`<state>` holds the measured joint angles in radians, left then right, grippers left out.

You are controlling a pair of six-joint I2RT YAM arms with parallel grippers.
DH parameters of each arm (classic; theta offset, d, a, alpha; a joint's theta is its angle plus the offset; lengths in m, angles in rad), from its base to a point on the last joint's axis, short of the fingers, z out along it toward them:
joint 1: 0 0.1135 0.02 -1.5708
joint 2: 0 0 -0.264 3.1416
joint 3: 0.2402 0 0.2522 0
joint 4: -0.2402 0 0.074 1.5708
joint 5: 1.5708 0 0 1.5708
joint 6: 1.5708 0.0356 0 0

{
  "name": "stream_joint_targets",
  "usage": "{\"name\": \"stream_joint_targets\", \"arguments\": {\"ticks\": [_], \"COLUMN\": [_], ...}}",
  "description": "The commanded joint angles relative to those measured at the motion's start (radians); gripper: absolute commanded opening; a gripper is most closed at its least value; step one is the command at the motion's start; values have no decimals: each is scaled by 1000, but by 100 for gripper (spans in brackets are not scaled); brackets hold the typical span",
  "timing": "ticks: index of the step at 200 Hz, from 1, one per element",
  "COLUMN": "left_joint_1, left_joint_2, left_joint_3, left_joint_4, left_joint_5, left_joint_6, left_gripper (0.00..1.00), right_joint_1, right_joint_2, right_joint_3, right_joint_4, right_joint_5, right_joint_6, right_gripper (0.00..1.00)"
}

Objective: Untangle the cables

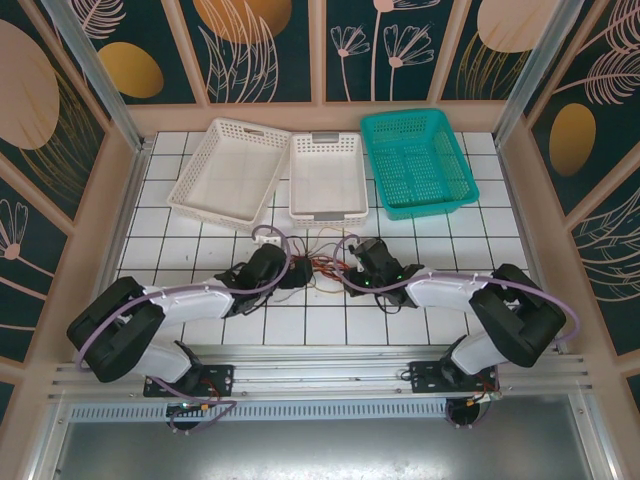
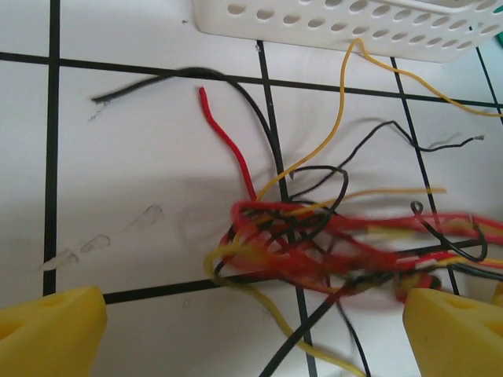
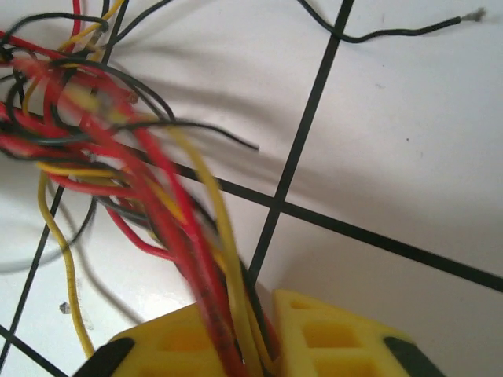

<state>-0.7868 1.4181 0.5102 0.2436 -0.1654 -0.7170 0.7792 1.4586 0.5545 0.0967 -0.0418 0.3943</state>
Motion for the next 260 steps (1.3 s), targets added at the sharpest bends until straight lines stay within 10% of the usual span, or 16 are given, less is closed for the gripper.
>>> {"name": "stream_joint_targets", "arguments": {"ticks": [1, 102, 184, 260], "left_joint_1": [-6, -5, -5, -5], "left_joint_2": [-32, -214, -607, -650], "left_joint_3": [-18, -93, -276, -320], "left_joint_4": [42, 96, 265, 315], "left_joint_5": [15, 71, 128, 127], "left_joint_6": [-16, -35, -21, -70], "left_gripper": [97, 98, 99, 98], "right_joint_1": [9, 0, -144, -194], "right_joint_2": [-12, -361, -426, -432], "right_joint_3": [22, 75, 53, -10], "right_joint_4": [-1, -81, 7, 206], "right_joint_5": [20, -295, -747, -955], "right_joint_6": [-27, -96, 11, 145], "right_gripper": [6, 0, 0, 0]}}
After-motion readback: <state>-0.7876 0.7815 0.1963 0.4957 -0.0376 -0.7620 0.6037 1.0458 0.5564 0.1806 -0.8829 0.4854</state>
